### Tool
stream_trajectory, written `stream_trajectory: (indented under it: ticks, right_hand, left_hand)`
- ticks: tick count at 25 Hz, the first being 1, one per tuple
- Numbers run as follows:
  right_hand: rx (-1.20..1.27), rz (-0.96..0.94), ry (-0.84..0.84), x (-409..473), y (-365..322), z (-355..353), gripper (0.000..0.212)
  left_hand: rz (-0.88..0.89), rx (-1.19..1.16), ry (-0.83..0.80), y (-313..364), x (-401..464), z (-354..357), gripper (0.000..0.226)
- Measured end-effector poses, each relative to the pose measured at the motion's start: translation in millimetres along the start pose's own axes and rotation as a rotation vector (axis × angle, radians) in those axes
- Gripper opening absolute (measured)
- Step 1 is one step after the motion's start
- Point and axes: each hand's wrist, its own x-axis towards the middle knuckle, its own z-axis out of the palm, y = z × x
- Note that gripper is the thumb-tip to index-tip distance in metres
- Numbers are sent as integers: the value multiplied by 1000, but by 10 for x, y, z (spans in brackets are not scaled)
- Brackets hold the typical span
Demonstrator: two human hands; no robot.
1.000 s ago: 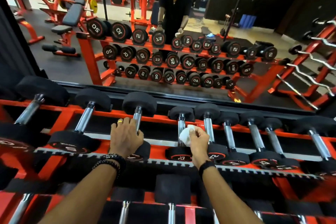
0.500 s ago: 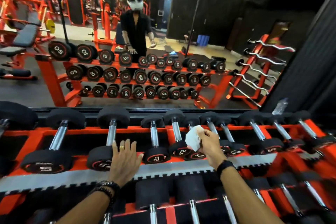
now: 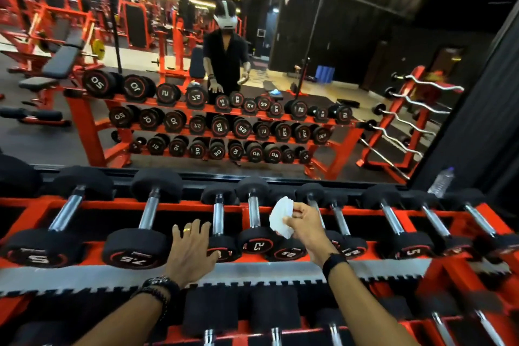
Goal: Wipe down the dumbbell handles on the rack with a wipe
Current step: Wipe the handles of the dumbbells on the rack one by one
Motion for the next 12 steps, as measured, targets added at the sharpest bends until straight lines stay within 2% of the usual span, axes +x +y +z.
stream_trajectory:
  ticks: [5, 8, 12]
  right_hand:
    - [-87, -92, -13, 380, 138, -343, 27]
    - [-107, -61, -56, 512, 279, -484, 31]
    - [-78, -63, -67, 584, 411, -489, 36]
  left_hand:
    - [-58, 29, -37, 264, 119, 184, 84]
    - [-100, -27, -95, 419, 98, 354, 84]
    - [-107, 16, -92, 526, 34, 302, 101]
